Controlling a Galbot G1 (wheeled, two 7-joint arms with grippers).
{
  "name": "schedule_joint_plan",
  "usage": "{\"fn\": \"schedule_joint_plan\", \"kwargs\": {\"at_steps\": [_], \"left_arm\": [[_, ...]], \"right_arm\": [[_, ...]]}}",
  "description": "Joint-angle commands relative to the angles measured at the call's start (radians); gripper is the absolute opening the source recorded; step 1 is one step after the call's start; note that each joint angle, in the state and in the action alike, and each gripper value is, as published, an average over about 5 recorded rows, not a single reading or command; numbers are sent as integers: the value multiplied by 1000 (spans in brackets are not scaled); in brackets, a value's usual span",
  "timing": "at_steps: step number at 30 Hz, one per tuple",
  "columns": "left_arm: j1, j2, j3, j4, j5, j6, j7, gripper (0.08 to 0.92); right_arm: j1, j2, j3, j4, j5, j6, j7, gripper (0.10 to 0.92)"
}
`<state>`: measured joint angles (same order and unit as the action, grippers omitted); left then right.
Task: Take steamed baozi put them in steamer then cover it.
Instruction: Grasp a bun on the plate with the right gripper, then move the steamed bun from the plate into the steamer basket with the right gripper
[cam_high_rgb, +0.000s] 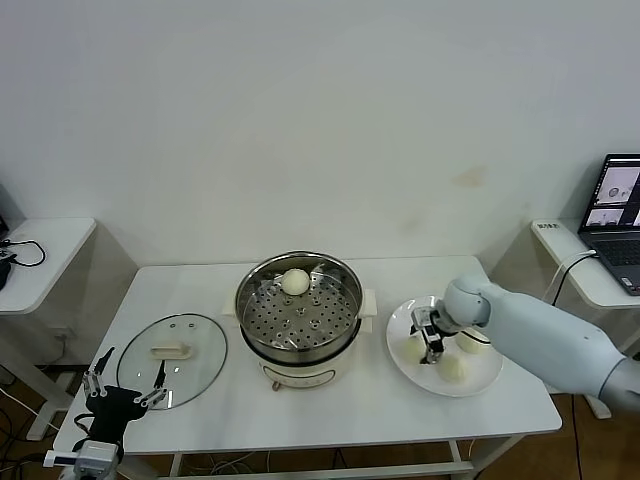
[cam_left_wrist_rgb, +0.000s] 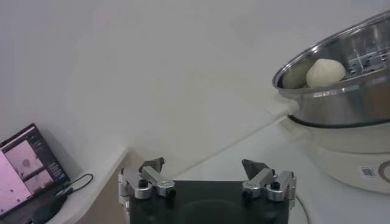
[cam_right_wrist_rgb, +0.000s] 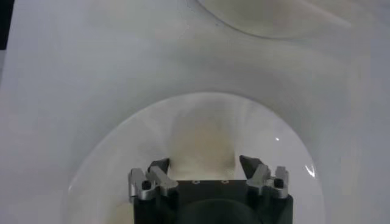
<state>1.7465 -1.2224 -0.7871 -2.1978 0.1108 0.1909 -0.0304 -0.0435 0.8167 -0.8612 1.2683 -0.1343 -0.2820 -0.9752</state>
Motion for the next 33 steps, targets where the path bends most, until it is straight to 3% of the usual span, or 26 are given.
{"fn": "schedule_joint_plan", "kwargs": {"at_steps": [1, 7, 20, 33], "left_arm": [[2, -3, 1, -4, 0, -1, -1, 823], [4, -7, 2, -11, 1, -1, -1, 823], [-3, 3, 7, -19, 0, 0, 0, 823], [-10, 11, 1, -31, -2, 0, 0, 823]], "right_arm": [[-1, 15, 3, -19, -9, -2, -6, 644], [72, -31, -16, 37, 15, -5, -40, 597], [443, -155, -116, 126, 198, -16, -85, 602], [675, 110, -234, 147, 451, -146, 16, 611]]}}
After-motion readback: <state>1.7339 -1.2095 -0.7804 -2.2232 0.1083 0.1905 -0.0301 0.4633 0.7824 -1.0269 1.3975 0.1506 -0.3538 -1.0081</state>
